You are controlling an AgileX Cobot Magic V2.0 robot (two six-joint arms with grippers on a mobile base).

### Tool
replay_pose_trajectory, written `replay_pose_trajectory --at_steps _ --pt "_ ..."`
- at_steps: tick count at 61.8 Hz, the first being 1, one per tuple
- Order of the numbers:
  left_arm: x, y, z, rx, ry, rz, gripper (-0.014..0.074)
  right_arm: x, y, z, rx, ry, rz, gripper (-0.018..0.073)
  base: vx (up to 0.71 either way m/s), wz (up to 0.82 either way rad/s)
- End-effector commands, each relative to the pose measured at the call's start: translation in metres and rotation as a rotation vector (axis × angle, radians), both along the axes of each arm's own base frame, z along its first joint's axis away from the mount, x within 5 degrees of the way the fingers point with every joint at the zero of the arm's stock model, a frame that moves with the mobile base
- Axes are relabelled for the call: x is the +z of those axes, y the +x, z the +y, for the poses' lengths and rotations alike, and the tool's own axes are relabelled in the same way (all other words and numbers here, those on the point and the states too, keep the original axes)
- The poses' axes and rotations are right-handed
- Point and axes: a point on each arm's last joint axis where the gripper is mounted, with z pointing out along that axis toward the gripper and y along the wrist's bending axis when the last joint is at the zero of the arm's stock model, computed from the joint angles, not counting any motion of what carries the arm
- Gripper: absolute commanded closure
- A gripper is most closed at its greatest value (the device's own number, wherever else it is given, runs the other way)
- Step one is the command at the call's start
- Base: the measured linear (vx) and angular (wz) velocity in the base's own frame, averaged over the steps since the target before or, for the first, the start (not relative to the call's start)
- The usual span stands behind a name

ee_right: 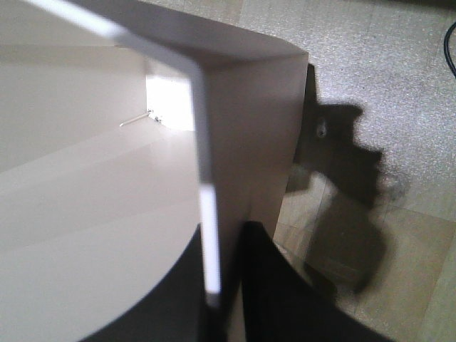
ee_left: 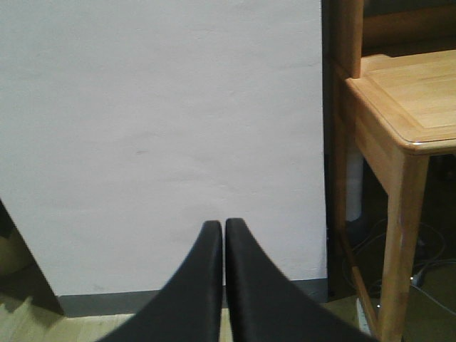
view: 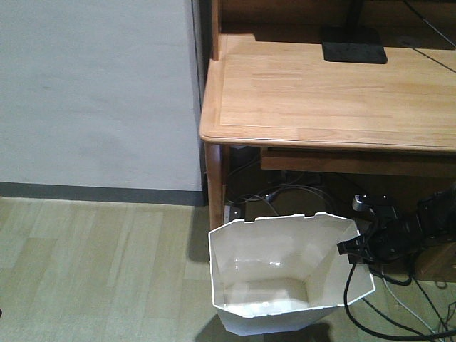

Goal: Move trash bin to bedside with robot
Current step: 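Carry the bin in the right gripper while the base turns toward the bed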

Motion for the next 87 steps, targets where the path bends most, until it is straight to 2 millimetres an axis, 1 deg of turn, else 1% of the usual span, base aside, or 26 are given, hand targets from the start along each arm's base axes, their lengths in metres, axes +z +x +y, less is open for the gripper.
replay_pose_trajectory --at_steps 1,21,56,87 --pt "-0.0024 0.0013 -0.0014 -0.016 -0.012 -0.055 0.0602 0.0278 0.0119 0.0124 0.013 0.164 -0.081 0.0566 -0.05 0.17" --pt "-0.0024 0.0013 -0.0014 -0.016 -0.012 -0.055 0.0602 0.0279 0.0118 0.0125 0.014 0.166 -0.081 0.0566 -0.04 0.34" --pt "-0.0024 0.0013 -0.0014 -0.016 -0.012 -0.055 0.0602 0.0279 0.0118 0.0125 0.014 0.166 -0.081 0.0566 0.00 0.58" --pt "-0.0024 0.0013 -0.0014 -0.016 -0.012 -0.055 0.0602 0.0279 0.0118 0.0125 0.014 0.166 -0.081 0.0566 0.09 0.50"
